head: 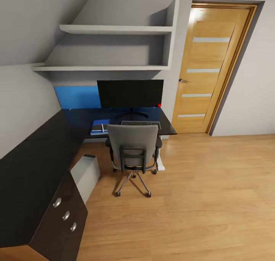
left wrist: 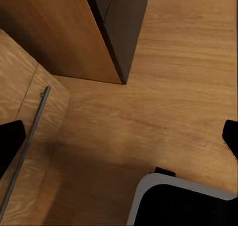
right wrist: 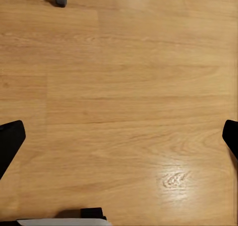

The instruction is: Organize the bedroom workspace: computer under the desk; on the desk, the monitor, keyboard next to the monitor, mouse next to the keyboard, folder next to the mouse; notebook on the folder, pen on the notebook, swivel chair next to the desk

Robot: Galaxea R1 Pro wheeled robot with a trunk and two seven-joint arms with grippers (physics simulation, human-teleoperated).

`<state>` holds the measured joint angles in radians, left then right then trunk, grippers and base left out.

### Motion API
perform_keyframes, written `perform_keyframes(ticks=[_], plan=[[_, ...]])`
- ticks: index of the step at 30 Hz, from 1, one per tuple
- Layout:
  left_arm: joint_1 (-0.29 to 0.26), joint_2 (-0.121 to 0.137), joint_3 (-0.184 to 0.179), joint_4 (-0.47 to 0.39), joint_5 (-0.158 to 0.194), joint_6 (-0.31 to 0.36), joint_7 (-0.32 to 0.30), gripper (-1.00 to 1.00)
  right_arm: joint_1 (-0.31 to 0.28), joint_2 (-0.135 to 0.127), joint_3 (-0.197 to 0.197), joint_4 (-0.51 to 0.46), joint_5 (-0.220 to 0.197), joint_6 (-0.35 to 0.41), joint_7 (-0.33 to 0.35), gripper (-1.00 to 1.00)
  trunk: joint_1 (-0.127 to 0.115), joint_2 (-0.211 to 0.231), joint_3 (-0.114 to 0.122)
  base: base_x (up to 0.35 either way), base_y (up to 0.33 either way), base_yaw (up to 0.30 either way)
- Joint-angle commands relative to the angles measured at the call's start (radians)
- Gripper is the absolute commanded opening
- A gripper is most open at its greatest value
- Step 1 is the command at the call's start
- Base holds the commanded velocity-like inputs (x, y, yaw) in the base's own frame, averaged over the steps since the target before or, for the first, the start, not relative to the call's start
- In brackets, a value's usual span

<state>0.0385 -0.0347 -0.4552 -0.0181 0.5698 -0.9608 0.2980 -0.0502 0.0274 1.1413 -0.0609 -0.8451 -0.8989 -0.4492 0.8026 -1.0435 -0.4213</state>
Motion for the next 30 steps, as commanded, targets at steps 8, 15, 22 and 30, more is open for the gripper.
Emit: perform_keyframes(ticks=[8,15,22,30], plan=[[0.034,0.001,-0.009,-0.003,0.004,-0.079,0.005,1.00,0.000,0.002,0.011,0.000,-0.001,0.000,-0.009,1.00,-0.008,0.014,0.006,0.000,0.000,0.000],[0.035,0.001,-0.010,-0.003,0.003,0.021,0.006,1.00,0.000,-0.001,0.008,0.000,0.000,0.000,-0.009,1.00,-0.008,0.014,0.006,0.000,0.000,0.000],[0.035,-0.002,-0.011,-0.003,0.002,0.155,0.007,1.00,0.000,0.000,0.009,0.000,-0.001,0.000,-0.009,1.00,-0.008,0.014,0.006,0.000,0.000,0.000],[0.035,-0.002,-0.012,-0.004,0.002,0.189,0.007,1.00,0.000,-0.001,0.008,0.000,-0.001,0.000,-0.009,1.00,-0.008,0.014,0.006,0.000,0.000,0.000]])
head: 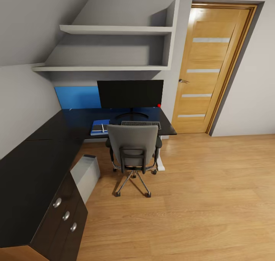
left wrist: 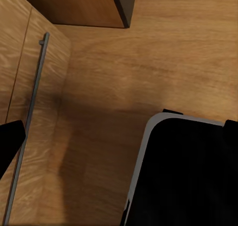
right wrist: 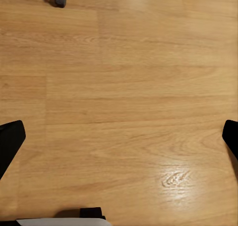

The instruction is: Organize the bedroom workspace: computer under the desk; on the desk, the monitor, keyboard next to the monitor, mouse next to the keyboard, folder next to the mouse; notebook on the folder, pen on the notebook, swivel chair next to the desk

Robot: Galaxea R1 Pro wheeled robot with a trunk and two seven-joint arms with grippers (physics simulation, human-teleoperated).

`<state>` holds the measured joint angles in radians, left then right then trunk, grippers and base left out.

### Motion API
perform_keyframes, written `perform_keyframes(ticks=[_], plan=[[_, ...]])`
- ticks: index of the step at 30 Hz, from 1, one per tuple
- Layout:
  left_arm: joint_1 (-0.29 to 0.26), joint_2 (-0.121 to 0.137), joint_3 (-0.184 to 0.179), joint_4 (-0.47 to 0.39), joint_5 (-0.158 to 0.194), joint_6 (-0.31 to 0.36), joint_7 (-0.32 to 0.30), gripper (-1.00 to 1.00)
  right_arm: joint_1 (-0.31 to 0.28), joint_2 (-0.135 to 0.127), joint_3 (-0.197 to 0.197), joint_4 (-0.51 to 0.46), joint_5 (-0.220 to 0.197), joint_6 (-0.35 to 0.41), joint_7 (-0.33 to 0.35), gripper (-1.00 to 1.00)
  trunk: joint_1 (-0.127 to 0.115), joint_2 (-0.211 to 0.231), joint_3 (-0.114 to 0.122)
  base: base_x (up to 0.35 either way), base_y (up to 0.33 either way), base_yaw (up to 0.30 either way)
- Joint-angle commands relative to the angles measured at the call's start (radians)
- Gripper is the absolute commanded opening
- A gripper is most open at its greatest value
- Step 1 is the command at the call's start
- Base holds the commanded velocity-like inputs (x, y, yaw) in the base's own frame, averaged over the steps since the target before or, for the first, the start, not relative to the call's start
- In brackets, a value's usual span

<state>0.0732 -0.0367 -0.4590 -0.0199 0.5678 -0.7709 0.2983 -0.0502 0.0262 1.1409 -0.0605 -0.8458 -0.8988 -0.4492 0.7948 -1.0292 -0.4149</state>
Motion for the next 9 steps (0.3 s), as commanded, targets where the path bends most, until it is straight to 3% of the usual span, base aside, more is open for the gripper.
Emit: perform_keyframes(ticks=[1,9], plan=[[0.000,0.000,-0.009,-0.002,0.004,0.000,0.007,1.00,0.000,0.000,0.008,-0.001,-0.001,0.000,-0.009,1.00,0.000,-0.001,-0.001,0.000,0.000,0.000],[0.000,0.000,-0.009,-0.002,0.004,0.001,0.007,1.00,0.000,0.000,0.009,-0.001,0.000,0.000,-0.009,1.00,0.000,-0.001,-0.001,0.000,0.000,0.000]])
